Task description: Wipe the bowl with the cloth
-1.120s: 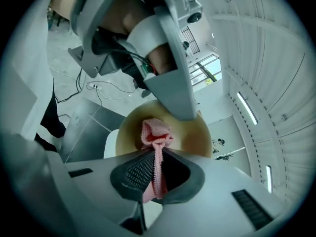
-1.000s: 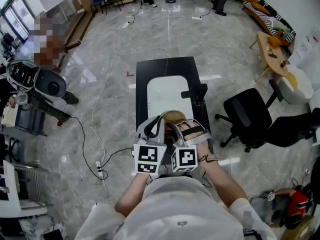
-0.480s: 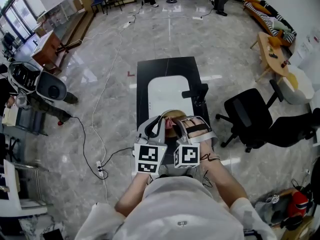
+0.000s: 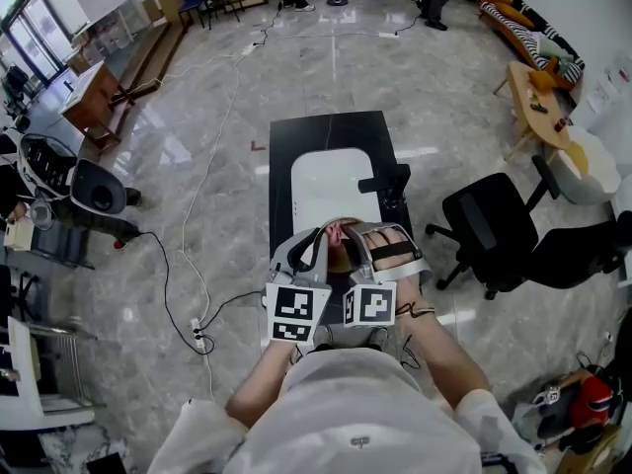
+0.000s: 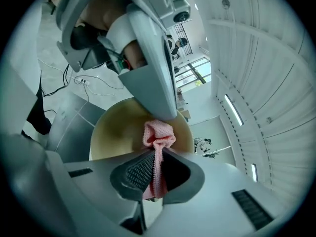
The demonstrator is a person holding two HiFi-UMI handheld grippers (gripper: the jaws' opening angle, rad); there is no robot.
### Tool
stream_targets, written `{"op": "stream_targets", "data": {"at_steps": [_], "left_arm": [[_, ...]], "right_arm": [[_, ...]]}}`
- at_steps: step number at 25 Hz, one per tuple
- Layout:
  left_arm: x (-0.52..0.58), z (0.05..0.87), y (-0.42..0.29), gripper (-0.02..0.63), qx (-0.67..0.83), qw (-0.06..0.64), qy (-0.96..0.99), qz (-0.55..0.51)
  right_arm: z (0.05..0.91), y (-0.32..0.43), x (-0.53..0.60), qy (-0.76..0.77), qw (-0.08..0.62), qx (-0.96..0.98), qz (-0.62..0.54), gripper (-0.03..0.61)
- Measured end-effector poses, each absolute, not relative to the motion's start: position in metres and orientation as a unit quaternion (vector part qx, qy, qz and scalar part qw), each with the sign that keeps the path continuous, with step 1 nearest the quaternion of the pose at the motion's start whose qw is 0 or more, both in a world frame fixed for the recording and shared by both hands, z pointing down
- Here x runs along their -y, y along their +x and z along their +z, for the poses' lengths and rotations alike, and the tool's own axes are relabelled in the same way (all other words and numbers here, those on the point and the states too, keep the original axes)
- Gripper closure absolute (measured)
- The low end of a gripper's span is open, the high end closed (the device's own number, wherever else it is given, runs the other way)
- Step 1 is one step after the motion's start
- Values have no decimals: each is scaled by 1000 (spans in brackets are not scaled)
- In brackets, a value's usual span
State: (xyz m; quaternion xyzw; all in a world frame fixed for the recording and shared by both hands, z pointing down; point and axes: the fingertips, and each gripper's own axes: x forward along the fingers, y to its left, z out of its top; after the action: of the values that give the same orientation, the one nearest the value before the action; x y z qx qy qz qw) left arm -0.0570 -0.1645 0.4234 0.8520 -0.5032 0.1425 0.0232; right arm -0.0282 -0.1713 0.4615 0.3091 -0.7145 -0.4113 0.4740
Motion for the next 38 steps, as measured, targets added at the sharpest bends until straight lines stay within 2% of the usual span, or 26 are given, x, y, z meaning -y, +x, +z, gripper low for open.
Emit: {"op": "stream_targets", "data": {"at_steps": [5, 13, 21, 31, 38], "left_arm": [[164, 429, -65, 588, 509, 28, 848, 143], [164, 435, -64, 589, 510, 32, 846, 150], [165, 442, -70, 589, 513, 48, 843, 155], [162, 438, -67, 591, 511, 40, 845, 154], [163, 455, -68, 589, 506, 50, 844, 171]], "right_arm": [[490, -36, 154, 264, 485, 743, -378, 552], [495, -61, 129, 244, 437, 812, -300, 552], [492, -31, 153, 269, 494, 732, -385, 552], [479, -28, 159, 289, 495, 708, -412, 552], [510, -42, 124, 227, 474, 797, -297, 552]]}}
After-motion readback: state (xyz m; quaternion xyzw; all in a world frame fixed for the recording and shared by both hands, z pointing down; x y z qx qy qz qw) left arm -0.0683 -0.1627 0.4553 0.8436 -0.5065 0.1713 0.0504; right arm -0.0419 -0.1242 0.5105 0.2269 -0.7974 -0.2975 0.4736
